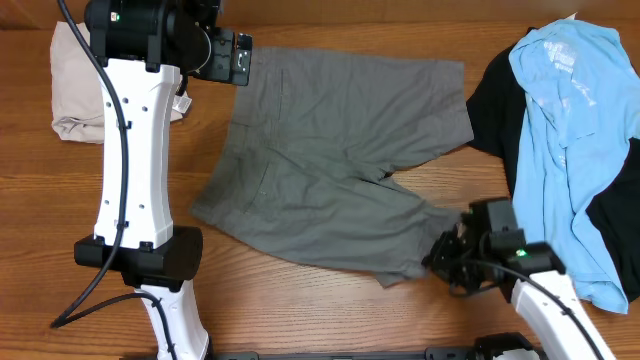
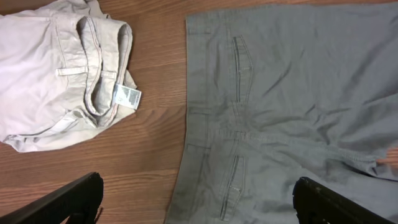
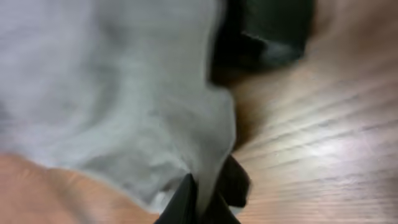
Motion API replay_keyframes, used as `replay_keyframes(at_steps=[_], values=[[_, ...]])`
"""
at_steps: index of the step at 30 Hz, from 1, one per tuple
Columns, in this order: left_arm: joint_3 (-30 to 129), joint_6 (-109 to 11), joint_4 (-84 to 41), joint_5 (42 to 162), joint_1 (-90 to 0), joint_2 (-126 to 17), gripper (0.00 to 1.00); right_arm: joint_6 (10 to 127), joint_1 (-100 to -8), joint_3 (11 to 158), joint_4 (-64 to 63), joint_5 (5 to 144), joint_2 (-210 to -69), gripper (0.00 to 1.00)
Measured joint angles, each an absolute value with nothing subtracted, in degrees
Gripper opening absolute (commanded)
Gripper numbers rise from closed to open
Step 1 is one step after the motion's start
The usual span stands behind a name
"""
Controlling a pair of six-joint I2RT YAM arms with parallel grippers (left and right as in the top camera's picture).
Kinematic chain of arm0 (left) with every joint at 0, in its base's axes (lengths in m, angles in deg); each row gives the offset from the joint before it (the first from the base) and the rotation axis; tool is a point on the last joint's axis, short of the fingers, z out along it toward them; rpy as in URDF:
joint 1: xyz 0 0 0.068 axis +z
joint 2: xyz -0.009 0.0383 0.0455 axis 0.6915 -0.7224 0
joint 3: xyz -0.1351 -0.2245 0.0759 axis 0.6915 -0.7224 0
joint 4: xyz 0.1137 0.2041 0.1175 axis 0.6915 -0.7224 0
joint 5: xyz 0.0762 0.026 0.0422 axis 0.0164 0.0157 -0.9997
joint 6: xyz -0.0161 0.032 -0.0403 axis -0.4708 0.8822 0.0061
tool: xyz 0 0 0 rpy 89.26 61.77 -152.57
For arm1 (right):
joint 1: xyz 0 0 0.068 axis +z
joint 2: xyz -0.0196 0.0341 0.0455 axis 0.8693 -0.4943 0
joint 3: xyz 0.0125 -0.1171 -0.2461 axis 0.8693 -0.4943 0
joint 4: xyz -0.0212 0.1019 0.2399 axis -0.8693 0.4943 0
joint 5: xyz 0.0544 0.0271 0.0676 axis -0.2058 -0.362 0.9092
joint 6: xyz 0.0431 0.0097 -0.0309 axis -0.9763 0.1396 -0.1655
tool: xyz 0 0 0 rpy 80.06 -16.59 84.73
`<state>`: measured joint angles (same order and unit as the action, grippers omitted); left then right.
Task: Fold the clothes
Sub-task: 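Pull the right leg of the shorts down-right to straighten it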
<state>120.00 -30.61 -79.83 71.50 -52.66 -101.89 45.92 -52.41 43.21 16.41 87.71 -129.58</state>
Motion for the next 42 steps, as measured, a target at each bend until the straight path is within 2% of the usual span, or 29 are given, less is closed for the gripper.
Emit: replay_keyframes(at_steps=[7,10,18,25,42], values=[[119.96,-30.58,-79.66,71.11,-52.66,-101.89,1.00,53.42,-52.37,73.27,38.99,80.50,-130.50,0.04],[119.96,-30.54,-79.64,71.11,-52.66,-101.89,1.00,56.11,-52.37,78.34,42.66,78.66,-131.59,0.04],[119.96,-28.55,-81.38,71.11,-52.66,-101.89,1.00,60.63,-52.37,79.34,41.51,77.66,-142.58,0.04],[117.68,-28.09,-83.77,74.32,-52.66,-101.54,1.00,61.51,-52.37,79.34,37.51,77.96,-144.16,0.04],[83.74,-39.50,-82.89,75.85,-52.66,-99.22,0.98,61.60,-52.37,79.34,34.53,78.20,-144.31,0.04]])
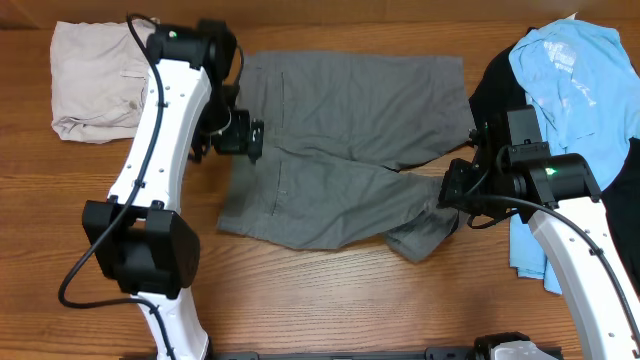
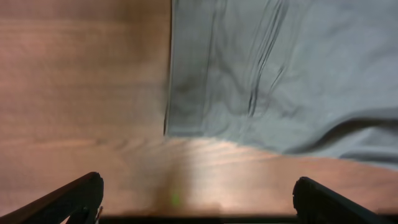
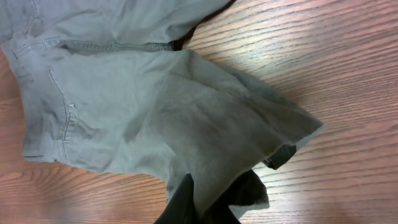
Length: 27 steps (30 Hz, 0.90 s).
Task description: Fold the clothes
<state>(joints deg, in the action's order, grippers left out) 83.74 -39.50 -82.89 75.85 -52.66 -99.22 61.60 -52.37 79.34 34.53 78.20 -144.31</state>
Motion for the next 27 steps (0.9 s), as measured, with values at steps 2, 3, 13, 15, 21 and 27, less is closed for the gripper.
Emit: replay_keyframes(at_steps=[2,3,13,15,21,27], values=[[78.34,-40.33,-79.70,75.85,-52.66,-97.41,0.98,61.62,-52.37,79.34,34.53,78.18,-144.31,0.04],[75.04,-40.64,-77.58,75.89,-52.66,-96.05,0.98,61.64,-52.37,79.34,34.53,78.20,-144.31,0.04],[51.09,-41.53,-58.15,79.11,-52.66,-89.23,0.92,61.62,-52.37,79.34,34.56,78.20,-144.31,0.04],[46.58,-41.56,-55.07,79.91,-52.66,-89.23,0.91,61.60,-52.37,79.34,34.60,78.20,-144.31,0.04],[37.97,-41.53,-50.30,80.79,-52.66,-89.23,0.88,61.60,-52.37,79.34,34.91,78.18,-144.31,0.04],[32.51,-41.16,-42.52,80.48,-52.66,-89.17,0.75,61.60,-52.37,79.34,34.88,78.20,-144.31,0.04]])
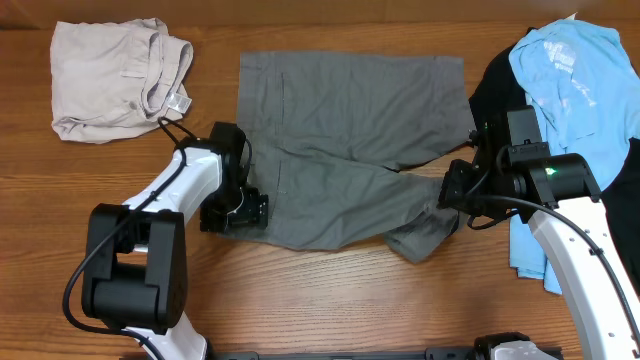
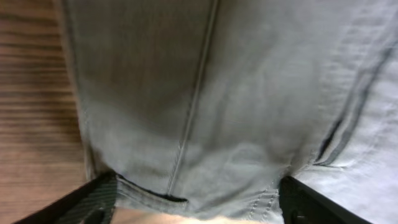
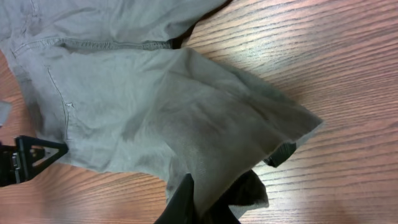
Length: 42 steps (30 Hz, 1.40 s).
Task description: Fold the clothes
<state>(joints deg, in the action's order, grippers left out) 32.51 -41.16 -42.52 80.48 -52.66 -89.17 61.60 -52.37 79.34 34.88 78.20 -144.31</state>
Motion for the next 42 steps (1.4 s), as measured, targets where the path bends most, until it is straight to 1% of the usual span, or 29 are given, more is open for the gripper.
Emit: replay_keyframes(at_steps=[1,2,3,4,5,6,11,12,13,14,15,16,17,19,21,25,28,33,36,39,42], values=[[31.98,-41.05,-41.60,80.33,-52.66,-88.73,0.65,61.62,-52.37,79.34,34.93,78.20,-144.31,0.04],[31.55,-41.08,-41.04,80.11,-52.66,-88.45,0.58,61.57,-52.37,79.34,34.91,78.18,-144.31,0.04],[30.87,-41.14,-40.21,79.63,-52.66,-88.05,0.46,61.62,-52.37,79.34,34.88,78.18,-144.31,0.04],[30.19,-40.94,-39.24,79.11,-52.63,-87.62,0.27,61.57,-52.37,79.34,34.88,78.18,-144.31,0.04],[29.62,-41.08,-38.39,78.78,-52.59,-87.33,0.12,61.62,-52.37,79.34,34.86,78.20,-144.31,0.04],[28.99,-41.16,-37.50,77.86,-52.59,-87.07,0.04,61.60,-52.37,79.34,34.84,78.18,-144.31,0.04],[28.81,-41.53,-36.56,76.57,-52.26,-86.79,0.04,61.62,-52.37,79.34,32.87,78.20,-144.31,0.04],[29.01,-41.56,-36.49,76.68,-52.29,-86.79,0.04,61.62,-52.37,79.34,32.39,78.18,-144.31,0.06],[29.21,-41.56,-36.40,76.72,-52.29,-86.79,0.04,61.62,-52.37,79.34,32.09,78.20,-144.31,0.11],[29.73,-41.53,-36.38,76.92,-52.29,-86.94,0.04,61.73,-52.37,79.34,31.80,78.18,-144.31,0.22],[30.72,-41.53,-36.58,77.12,-52.29,-87.18,0.04,61.66,-52.37,79.34,31.74,78.18,-144.31,0.45],[32.38,-41.53,-37.47,77.18,-52.29,-87.49,0.04,61.71,-52.37,79.34,31.78,78.20,-144.31,0.60],[33.62,-41.53,-38.06,77.23,-52.29,-87.57,0.04,62.03,-52.37,79.34,32.00,78.31,-144.31,0.68],[36.79,-41.53,-39.22,77.36,-52.29,-87.66,0.04,62.91,-52.37,79.34,32.39,78.44,-144.31,0.80],[40.46,-41.53,-39.86,77.44,-52.33,-87.66,0.04,64.26,-52.37,79.34,33.62,78.71,-144.31,0.87],[47.61,-41.49,-40.01,77.77,-52.39,-87.66,0.04,64.98,-52.37,79.34,37.92,79.06,-144.31,0.91],[50.93,-41.36,-40.01,77.51,-52.37,-87.66,0.04,64.85,-52.37,79.34,42.84,79.23,-144.31,0.91],[53.38,-41.34,-40.07,76.92,-51.78,-87.66,0.04,63.43,-52.37,77.81,44.26,79.58,-144.31,0.86],[54.93,-41.34,-40.05,77.09,-50.65,-87.66,0.04,63.04,-52.37,74.49,40.28,79.78,-144.29,0.74],[55.98,-41.34,-40.03,77.09,-49.38,-87.66,0.04,62.40,-52.34,68.92,32.48,79.91,-144.44,0.69],[56.33,-41.34,-40.05,77.12,-48.77,-87.68,0.04,61.77,-52.37,63.91,25.92,79.91,-144.48,0.66]])
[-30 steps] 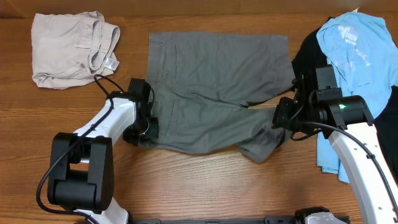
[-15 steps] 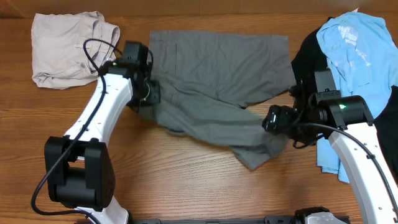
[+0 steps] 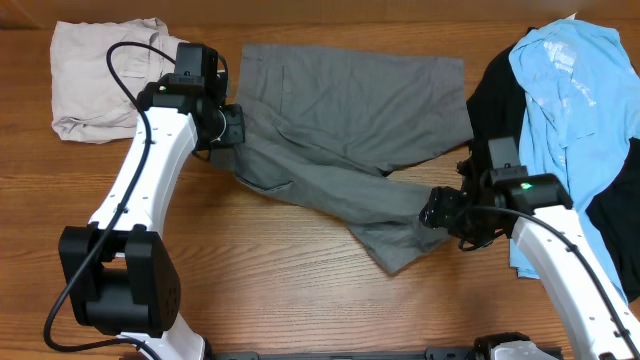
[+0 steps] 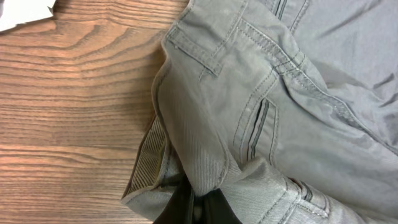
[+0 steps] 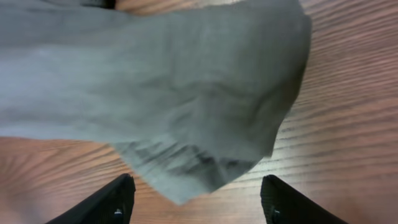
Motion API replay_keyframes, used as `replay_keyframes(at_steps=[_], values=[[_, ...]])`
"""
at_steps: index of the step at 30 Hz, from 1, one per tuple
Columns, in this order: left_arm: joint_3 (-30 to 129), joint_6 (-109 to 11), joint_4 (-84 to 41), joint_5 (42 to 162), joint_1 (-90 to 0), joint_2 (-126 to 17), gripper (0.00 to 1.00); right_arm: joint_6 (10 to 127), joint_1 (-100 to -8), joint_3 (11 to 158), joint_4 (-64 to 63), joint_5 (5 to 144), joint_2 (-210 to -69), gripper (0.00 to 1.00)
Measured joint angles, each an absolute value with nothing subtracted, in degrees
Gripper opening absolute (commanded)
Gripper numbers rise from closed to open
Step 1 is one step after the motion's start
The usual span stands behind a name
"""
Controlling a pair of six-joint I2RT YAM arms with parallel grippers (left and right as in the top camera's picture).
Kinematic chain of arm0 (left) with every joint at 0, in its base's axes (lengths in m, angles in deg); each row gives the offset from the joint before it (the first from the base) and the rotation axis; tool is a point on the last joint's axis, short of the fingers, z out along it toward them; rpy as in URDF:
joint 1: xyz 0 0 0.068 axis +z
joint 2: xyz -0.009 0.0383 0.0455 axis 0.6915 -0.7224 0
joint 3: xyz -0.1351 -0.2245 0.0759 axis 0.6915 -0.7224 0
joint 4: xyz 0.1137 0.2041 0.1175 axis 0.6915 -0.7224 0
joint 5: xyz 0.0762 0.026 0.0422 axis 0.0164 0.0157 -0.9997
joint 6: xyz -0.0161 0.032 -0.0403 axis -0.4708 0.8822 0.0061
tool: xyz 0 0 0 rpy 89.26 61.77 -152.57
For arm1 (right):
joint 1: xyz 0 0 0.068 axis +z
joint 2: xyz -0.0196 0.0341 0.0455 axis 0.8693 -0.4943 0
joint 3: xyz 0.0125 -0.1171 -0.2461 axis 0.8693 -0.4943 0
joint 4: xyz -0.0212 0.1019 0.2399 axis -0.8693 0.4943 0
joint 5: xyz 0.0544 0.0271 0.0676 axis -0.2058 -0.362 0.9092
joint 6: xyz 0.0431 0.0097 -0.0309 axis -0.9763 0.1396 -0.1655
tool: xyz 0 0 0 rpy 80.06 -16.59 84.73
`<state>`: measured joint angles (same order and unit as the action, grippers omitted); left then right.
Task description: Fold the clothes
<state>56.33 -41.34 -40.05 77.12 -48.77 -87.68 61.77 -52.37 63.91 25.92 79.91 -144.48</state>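
Observation:
Grey shorts [image 3: 350,110] lie spread across the middle of the table. My left gripper [image 3: 226,128] is shut on the near corner of their waistband [image 4: 186,155], bunched between the jaws and drawn up toward the far waist edge. The left wrist view shows the gripper [image 4: 194,208] pinching that cloth. One leg [image 3: 395,240] trails toward the front right, its end flat on the wood. My right gripper [image 3: 440,212] hangs just above the leg's hem [image 5: 186,93]. In its own view the gripper [image 5: 196,199] is open and holds nothing.
A folded beige garment [image 3: 105,75] lies at the far left corner. At the right, a light blue shirt [image 3: 575,90] is heaped on a black garment [image 3: 500,110], close to my right arm. Bare wood [image 3: 300,300] runs along the front.
My left gripper has shut on the near waistband corner and carried it toward the far edge, beside the top of the waistband. My right gripper has let the leg hem go and stands open over it.
First my left gripper was open over the far waistband while the right, at the front, was shut on the leg hem. Then the right held the hem further back and right. The left then reached the near waist corner, and now holds it folded upward, with the leg released.

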Motion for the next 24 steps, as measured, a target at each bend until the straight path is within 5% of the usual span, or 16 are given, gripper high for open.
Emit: replay_keyframes(at_steps=[11,24], values=[[56.77,-41.34,-40.01,77.12,-48.53,-87.66,0.04,61.27,-52.37,52.39,13.25,79.89,-144.48,0.61],[56.77,-41.34,-40.58,77.12,-48.50,-87.68,0.04,60.02,-52.37,48.35,1.97,78.40,-144.48,0.41]])
